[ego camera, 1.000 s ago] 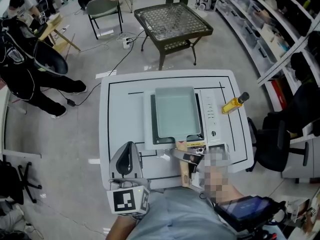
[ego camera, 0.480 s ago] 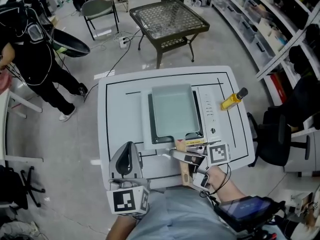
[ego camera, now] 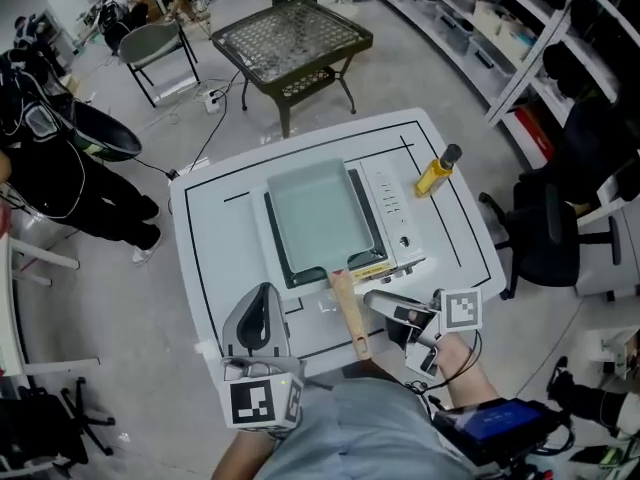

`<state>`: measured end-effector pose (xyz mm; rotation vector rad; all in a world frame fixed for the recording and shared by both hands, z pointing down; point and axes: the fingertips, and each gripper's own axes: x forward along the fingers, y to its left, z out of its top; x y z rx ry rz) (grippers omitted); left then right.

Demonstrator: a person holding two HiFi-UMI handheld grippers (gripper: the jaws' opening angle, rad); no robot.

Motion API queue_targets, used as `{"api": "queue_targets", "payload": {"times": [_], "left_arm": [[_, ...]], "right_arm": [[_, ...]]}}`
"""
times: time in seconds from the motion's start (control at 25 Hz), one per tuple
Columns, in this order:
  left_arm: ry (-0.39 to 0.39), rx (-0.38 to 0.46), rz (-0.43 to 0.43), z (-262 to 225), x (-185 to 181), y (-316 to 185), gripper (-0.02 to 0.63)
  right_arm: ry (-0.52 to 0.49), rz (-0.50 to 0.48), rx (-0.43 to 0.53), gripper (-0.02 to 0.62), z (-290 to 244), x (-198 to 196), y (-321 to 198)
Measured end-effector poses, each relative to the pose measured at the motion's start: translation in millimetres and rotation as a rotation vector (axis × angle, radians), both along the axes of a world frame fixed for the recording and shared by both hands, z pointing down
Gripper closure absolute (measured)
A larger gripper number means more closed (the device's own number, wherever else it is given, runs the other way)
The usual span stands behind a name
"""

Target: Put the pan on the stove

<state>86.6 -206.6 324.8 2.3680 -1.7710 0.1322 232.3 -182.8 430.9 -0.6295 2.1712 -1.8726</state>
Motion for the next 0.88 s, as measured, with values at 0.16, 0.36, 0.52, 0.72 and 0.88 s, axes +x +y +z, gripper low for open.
{"api": "queue_targets", "payload": {"times": [0.16, 0.36, 0.52, 0.72, 0.88], "left_arm": [[0.005, 0.024, 0.088, -9.1, 15.7, 6.6, 0.588], [0.013, 0.077, 0.176, -33.2, 19.2, 26.6, 0.588], [0.005, 0.13, 0.216, -55.8, -1.3, 46.4, 0.588], [0.011, 0.208, 0.235, -75.2, -30.4, 69.5, 0.588], [0.012, 0.251, 0.229, -84.6, -57.8, 88.3, 0.588]], "right_arm": [[0.081, 0.129, 0.091, 0.382, -19.1, 32.1, 9.2], [0.199, 0.336, 0.309, 0.382, -76.9, 43.0, 25.7], [0.334, 0.473, 0.609, 0.42, -137.4, 11.9, 43.2], [0.754, 0.539, 0.869, 0.523, -155.5, -38.1, 70.3], [0.924, 0.551, 0.964, 0.526, -156.6, -81.0, 86.4]]}}
